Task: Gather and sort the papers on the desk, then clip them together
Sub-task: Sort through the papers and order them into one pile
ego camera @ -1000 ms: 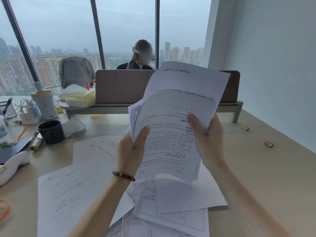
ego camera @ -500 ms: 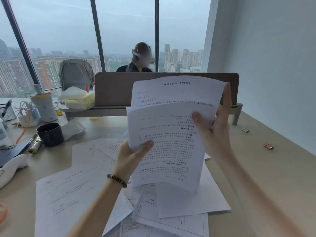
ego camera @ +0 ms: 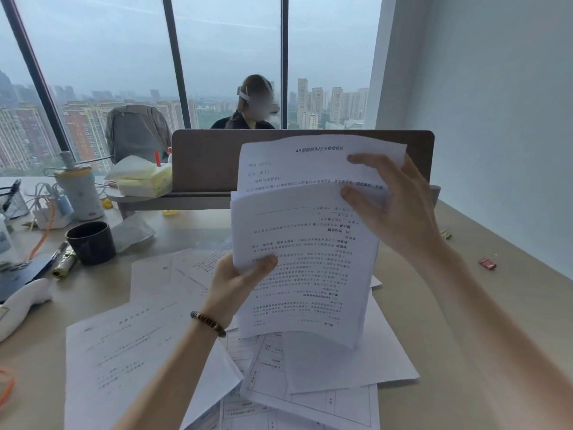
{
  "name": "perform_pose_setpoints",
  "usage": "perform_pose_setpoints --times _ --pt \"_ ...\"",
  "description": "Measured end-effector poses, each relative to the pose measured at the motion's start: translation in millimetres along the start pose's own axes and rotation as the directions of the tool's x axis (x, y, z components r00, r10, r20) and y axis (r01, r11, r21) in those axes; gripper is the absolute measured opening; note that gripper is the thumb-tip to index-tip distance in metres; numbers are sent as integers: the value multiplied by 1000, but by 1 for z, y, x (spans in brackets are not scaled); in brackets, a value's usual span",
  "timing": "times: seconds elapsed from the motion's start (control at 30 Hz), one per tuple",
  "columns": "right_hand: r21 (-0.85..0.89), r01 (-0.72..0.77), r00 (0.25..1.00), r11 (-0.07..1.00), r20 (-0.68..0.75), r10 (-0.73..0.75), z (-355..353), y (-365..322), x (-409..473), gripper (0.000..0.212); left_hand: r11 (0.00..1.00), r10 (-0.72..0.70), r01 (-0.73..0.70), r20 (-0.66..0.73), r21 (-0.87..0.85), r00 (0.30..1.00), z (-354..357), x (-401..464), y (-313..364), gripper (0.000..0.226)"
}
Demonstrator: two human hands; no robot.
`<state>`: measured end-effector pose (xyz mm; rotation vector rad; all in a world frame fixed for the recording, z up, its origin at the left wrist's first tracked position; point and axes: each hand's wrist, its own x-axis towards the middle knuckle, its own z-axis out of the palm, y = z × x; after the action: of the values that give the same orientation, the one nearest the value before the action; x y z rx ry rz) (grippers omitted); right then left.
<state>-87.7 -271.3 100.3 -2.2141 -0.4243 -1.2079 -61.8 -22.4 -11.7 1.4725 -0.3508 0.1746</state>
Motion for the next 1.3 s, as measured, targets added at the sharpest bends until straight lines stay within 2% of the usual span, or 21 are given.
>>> perform_pose_setpoints --times 0.07,0.13,0.2,0.3,0.43,0.57,0.7,0.9,1.13,1.3 --pt "15 -9 1000 1000 25 9 -3 -4 1 56 1000 -4 4 1 -10 1000 -1 0 -1 28" --pt "56 -24 996 998 90 19 -7 -8 4 74 1000 -7 7 -1 -26 1000 -1 0 -1 28" --pt "49 -56 985 997 163 48 -11 -10 8 81 1000 -10 10 2 -27 1000 0 1 0 31" --pt "17 -43 982 999 187 39 -14 -8 14 75 999 -16 16 9 -33 1000 -1 1 0 29" --pt "-13 -32 990 999 136 34 -15 -4 16 56 998 -21 22 17 -54 1000 -1 1 1 29" --pt "82 -24 993 996 115 14 -17 5 19 34 996 -26 30 51 -84 998 -3 1 3 30" --pt "87 1 998 996 69 -7 -23 11 20 31 998 -15 20 81 -67 997 -5 1 3 41" --pt "65 28 996 997 79 -34 -32 15 24 29 999 -18 21 72 -46 997 -4 1 3 44" --pt "116 -34 999 993 29 31 -38 17 24 27 999 -10 12 46 -35 999 -3 1 3 40" --pt "202 -98 993 974 79 84 -25 14 16 24 998 -8 10 29 -56 1000 -1 1 0 21"
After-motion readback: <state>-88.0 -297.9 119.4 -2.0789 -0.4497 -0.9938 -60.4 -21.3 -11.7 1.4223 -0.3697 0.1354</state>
